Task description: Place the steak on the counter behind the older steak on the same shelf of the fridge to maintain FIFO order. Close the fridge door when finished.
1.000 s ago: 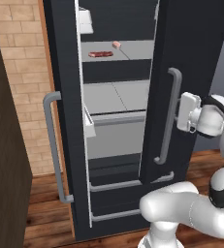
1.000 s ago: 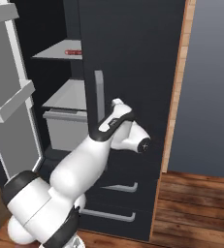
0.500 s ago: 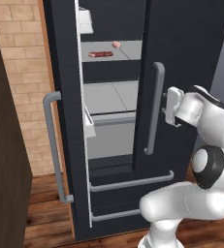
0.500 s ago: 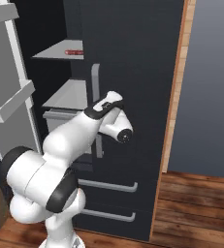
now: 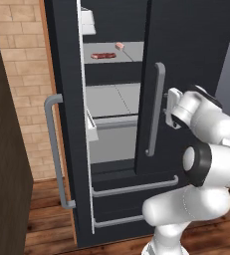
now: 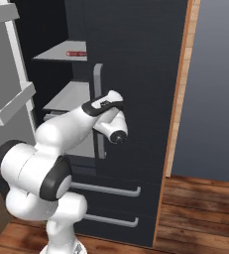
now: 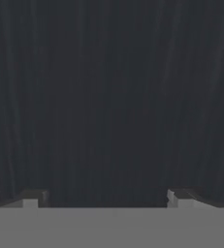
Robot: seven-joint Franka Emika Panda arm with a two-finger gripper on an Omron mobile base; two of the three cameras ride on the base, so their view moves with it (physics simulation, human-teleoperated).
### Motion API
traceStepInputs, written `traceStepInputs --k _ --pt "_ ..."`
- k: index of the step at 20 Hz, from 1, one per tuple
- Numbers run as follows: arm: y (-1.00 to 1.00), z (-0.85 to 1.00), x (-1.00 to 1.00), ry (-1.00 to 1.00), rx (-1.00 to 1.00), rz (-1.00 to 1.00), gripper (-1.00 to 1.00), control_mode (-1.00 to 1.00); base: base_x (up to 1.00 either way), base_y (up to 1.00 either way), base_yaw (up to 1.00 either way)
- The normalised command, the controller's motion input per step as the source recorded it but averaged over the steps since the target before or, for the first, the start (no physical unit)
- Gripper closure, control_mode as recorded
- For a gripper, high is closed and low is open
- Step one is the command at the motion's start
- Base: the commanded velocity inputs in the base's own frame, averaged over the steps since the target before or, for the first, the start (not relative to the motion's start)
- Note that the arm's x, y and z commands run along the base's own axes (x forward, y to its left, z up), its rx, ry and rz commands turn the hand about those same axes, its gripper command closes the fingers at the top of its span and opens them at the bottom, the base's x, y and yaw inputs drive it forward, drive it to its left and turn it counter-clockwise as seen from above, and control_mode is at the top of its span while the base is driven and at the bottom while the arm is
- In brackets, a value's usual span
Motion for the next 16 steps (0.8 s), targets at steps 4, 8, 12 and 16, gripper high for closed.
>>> traceStepInputs --k 4,8,12,16 --pt "0.0 0.41 0.29 0.12 0.0 -0.06 -1.0 -1.0 0.0 0.0 0.0" --pt "-0.01 0.61 -0.75 0.0 0.0 0.0 -1.0 -1.0 0.0 0.0 0.0" --pt "0.0 0.75 -1.0 0.0 0.0 0.0 -1.0 -1.0 0.0 0.0 0.0" --pt "0.0 0.69 -1.0 -0.01 0.0 0.0 -1.0 -1.0 0.0 0.0 0.0"
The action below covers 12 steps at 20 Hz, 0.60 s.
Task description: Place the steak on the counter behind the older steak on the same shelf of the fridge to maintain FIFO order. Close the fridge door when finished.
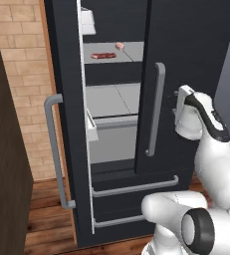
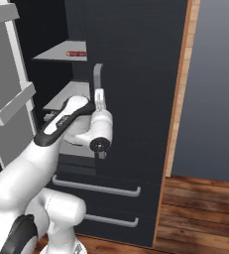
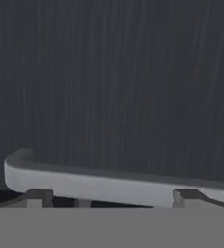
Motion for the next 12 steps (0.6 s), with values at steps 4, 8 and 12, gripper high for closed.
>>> traceStepInputs --k 4,8,12 --pt "0.01 0.66 -1.0 -0.03 -0.06 -0.01 -1.0 -1.0 0.0 0.0 0.0" --pt "0.34 0.4 -0.71 0.1 -0.24 -0.03 -1.0 -1.0 0.0 0.0 0.0" --pt "0.18 -0.08 -0.35 0.03 -0.11 0.01 -1.0 -1.0 0.0 0.0 0.0"
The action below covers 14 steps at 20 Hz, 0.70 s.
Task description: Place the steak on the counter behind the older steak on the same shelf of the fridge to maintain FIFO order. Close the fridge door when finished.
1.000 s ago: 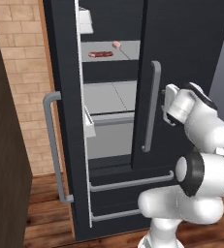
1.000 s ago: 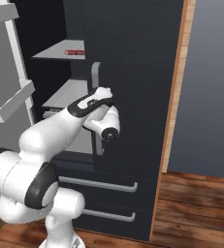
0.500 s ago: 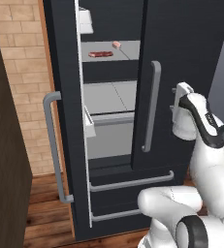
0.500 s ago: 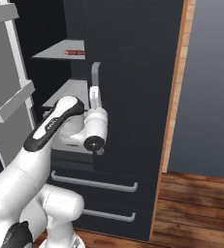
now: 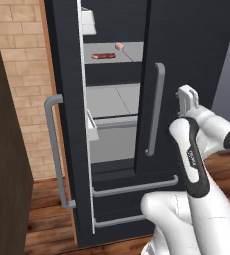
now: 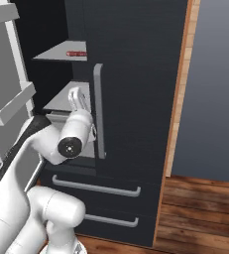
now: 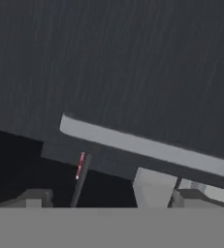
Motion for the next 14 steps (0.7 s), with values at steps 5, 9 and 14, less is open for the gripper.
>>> traceStepInputs --k 5,9,14 --pt "0.26 0.8 -1.0 -0.18 -0.18 0.01 -1.0 -1.0 0.0 0.0 0.0" --pt "0.4 0.93 -1.0 -0.18 -0.26 0.0 -1.0 -1.0 0.0 0.0 0.0" --pt "0.48 0.44 -1.0 -0.1 -0.25 -0.04 -1.0 -1.0 0.0 0.0 0.0"
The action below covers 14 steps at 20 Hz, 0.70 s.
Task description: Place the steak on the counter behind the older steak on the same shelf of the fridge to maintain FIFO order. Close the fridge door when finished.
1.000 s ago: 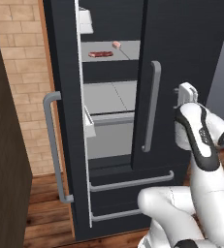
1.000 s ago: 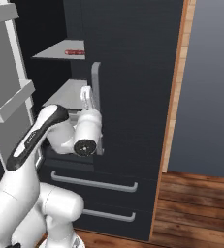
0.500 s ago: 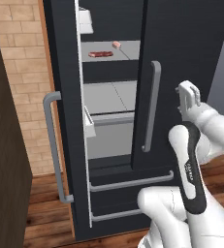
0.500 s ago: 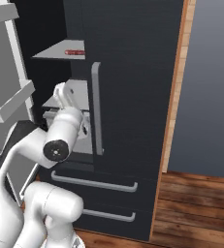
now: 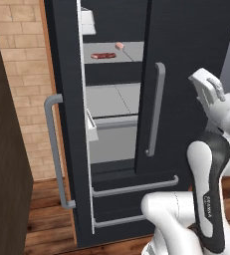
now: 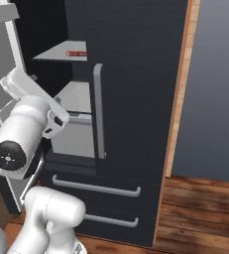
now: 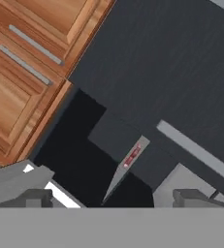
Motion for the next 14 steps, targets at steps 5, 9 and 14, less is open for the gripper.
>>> traceStepInputs --k 5,9,14 --pt "0.9 -0.01 -1.0 -0.04 -0.26 -0.13 -1.0 -1.0 0.0 0.0 0.0" --pt "1.0 -0.44 -0.99 0.0 -0.35 -0.13 -1.0 -1.0 0.0 0.0 0.0" --pt "1.0 -0.58 -0.71 0.0 -0.34 -0.09 -1.0 -1.0 0.0 0.0 0.0"
